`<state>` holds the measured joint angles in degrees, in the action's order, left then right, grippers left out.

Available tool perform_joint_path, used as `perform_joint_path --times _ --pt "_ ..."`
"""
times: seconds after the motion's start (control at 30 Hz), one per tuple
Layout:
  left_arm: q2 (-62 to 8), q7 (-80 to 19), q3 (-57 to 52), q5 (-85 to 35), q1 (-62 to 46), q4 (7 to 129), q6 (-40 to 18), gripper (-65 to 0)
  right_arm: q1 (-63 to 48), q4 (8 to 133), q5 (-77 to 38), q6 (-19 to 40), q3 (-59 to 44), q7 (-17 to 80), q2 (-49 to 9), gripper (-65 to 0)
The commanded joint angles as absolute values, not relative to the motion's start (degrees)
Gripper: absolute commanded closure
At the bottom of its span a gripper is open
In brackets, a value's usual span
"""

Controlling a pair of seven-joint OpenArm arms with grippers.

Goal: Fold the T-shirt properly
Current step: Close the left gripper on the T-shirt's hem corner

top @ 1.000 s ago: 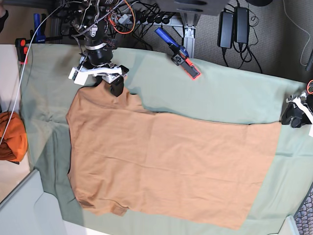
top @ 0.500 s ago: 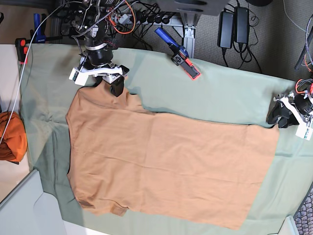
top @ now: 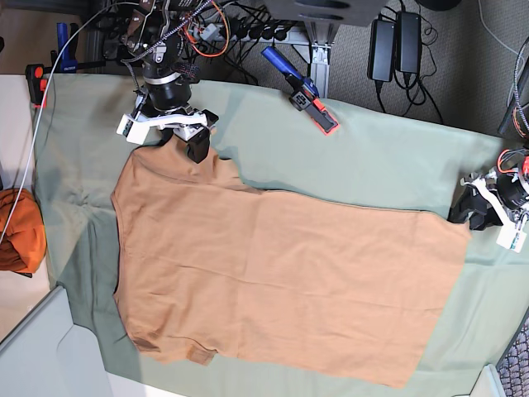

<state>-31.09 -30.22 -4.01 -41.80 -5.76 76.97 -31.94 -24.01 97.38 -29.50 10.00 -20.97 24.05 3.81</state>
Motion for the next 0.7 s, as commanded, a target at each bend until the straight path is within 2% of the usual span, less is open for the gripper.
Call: perform_joint_path --times 0.0,0.33,0.67 --pt "-31.81 -28.77 -4.4 -42.65 -4.75 77.45 -31.75 -34.5 -24.62 97.65 -28.91 9.41 -20.93 25.56 3.79 -38.2" --pt "-26.55 -28.77 -4.4 -45.04 3.53 62.39 -30.44 -34.5 -24.84 97.65 -28.86 9.41 -20.93 25.56 3.81 -38.2" --pt "-26.33 -30.94 -4.4 -46.92 4.78 62.08 -30.46 -34.5 -25.54 97.65 -28.88 9.41 -20.93 25.52 3.79 -38.2"
